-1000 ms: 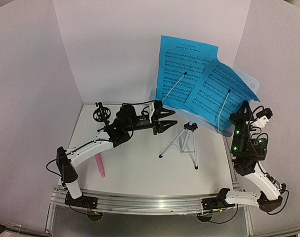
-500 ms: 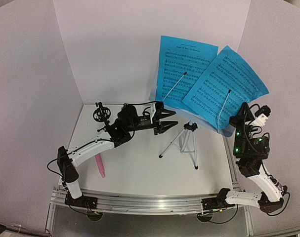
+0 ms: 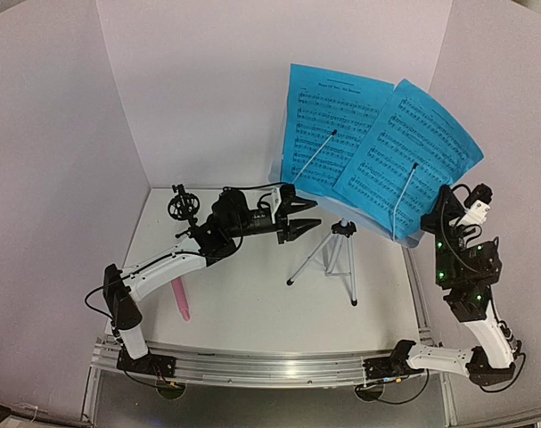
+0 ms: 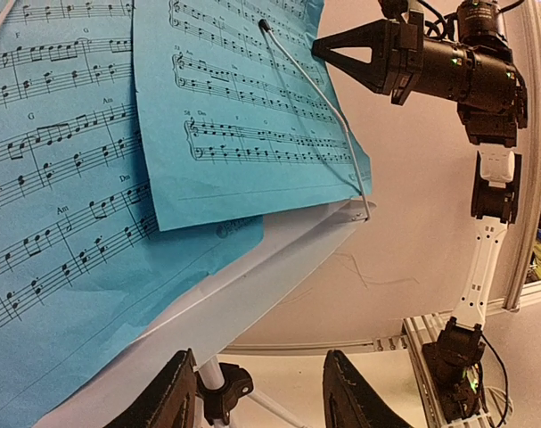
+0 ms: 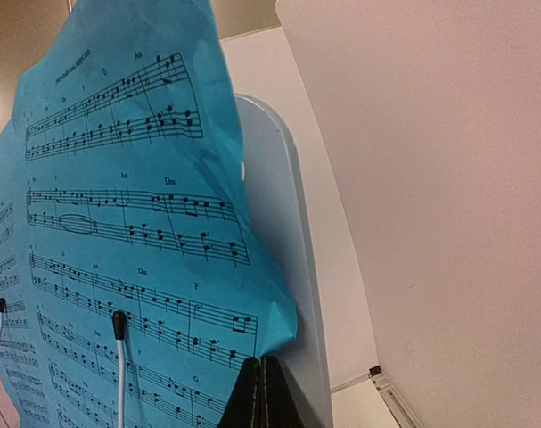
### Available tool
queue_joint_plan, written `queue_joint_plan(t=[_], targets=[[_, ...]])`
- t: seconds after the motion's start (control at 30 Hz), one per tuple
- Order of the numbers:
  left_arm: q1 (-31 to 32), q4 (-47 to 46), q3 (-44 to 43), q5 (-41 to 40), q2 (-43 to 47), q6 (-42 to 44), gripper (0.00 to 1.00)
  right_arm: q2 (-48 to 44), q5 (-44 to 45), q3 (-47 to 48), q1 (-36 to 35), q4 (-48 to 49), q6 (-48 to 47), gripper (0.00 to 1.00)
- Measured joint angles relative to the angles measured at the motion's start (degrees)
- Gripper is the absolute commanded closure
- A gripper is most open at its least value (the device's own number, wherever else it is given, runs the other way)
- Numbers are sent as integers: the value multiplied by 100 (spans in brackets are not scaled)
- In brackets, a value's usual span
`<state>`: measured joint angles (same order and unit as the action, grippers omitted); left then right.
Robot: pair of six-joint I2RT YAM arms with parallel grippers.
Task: Set up the instrument practice props
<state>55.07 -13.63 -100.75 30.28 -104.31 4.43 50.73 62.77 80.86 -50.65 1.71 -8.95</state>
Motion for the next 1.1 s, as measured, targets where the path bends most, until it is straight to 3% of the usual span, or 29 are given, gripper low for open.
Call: queue_joint_plan(t=[0.37,0.67,1.1], targets=[[10,-306,-121,190,-11,127,49,-36,-436,385,0,-1327,215,100],[79,-336,-601,277,-374,162,40,136,-680,821,13,-1819,-43,100],[252,-336,-965,275,-823,207,39,194,-824,1134,15,-2152,-498,100]])
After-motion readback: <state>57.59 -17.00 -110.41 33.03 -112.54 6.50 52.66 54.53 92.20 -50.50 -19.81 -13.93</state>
